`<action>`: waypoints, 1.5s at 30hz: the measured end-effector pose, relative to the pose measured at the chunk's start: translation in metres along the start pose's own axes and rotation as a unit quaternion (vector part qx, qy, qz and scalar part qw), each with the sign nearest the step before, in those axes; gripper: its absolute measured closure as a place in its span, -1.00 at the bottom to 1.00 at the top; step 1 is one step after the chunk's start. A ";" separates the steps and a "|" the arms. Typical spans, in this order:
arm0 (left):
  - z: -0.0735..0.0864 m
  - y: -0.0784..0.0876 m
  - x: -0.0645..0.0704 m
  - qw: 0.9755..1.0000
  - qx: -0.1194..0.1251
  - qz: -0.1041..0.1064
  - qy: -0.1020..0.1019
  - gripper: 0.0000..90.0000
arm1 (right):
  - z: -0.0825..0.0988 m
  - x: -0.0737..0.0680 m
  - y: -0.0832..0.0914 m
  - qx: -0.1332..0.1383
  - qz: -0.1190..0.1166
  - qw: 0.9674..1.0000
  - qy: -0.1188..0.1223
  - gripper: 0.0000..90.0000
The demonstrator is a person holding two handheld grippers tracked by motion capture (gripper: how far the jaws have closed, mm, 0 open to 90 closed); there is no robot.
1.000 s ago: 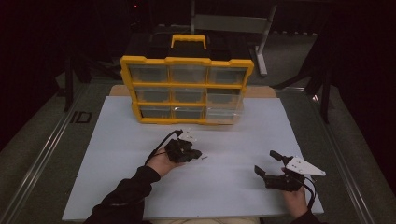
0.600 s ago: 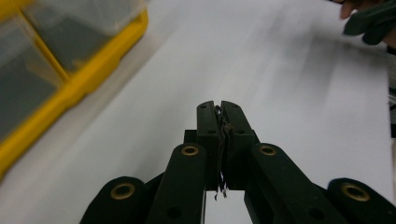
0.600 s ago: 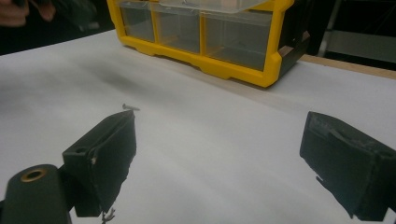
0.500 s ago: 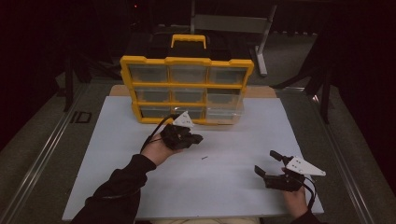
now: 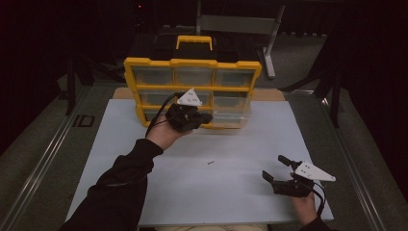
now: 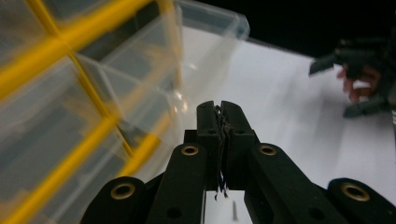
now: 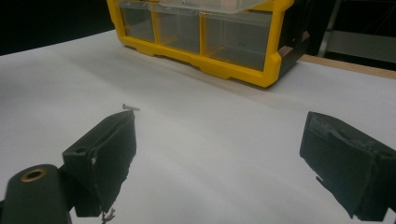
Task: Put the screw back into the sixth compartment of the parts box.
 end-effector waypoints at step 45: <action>-0.044 -0.066 -0.006 0.998 -0.057 -0.024 -0.007 0.62 | 0.000 0.000 0.000 0.001 -0.004 1.000 0.002 -0.77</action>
Point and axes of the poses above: each handheld gripper's, and its own axes: y roughly backward along the jaws, z roughly out of its underside, x roughly to its right, the point moved 5 cm from there along -y, roughly forward along the jaws, and after that the axes turned 15 degrees about -z, right-handed, at the moved point
